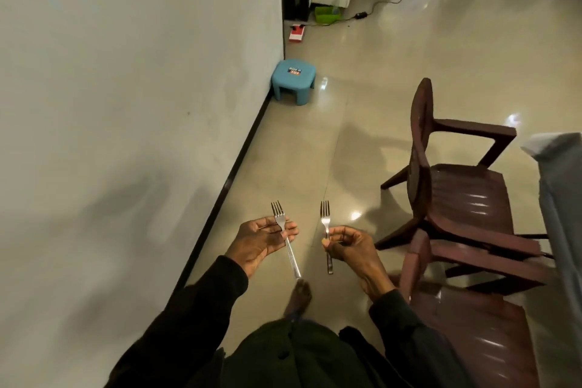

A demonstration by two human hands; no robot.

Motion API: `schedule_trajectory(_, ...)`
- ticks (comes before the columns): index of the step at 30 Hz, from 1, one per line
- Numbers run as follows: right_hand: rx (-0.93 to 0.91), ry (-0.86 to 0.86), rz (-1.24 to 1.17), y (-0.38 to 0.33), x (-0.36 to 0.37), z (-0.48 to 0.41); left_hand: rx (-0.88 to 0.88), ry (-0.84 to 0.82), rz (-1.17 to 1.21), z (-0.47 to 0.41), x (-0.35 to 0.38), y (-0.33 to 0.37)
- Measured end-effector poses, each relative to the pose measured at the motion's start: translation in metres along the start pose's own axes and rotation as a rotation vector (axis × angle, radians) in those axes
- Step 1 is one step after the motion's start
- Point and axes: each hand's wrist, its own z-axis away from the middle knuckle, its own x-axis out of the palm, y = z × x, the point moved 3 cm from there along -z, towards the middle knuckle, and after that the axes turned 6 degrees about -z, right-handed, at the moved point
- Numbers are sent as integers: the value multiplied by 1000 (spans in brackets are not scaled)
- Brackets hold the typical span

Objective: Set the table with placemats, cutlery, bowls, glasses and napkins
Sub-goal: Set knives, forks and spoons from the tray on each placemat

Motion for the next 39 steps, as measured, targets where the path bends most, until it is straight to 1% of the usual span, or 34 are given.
schedule_trajectory(4,-66,55,-13,-50,-3,-58,-7,-82,-91,-61,21,62)
schedule_trajectory(9,-112,123,-26,-97,-17,-118,-85,-169,-61,-130,48,111)
schedule_trajectory(11,-116,151,-36,-110,-25,-138,-79,-199,-97,-154,59,128)
schedule_trajectory(14,-118,221,-68,-131,-40,-180,-89,-206,-170,-207,78,159)
schedule_trajectory(17,-148,259,-100,-156,-50,-225,-83,-250,-227,-263,96,192)
schedule_trajectory(23,-156,426,-142,-209,-63,-307,-141,-407,-351,-358,135,275)
schedule_trajectory(29,-165,565,-227,-261,-78,-380,-146,-524,-433,-444,187,358)
schedule_trajectory(33,-162,660,-294,-287,-97,-415,-172,-565,-448,-492,221,389)
schedule_trajectory(39,-152,752,-361,-308,-156,-482,-195,-645,-548,-583,291,414)
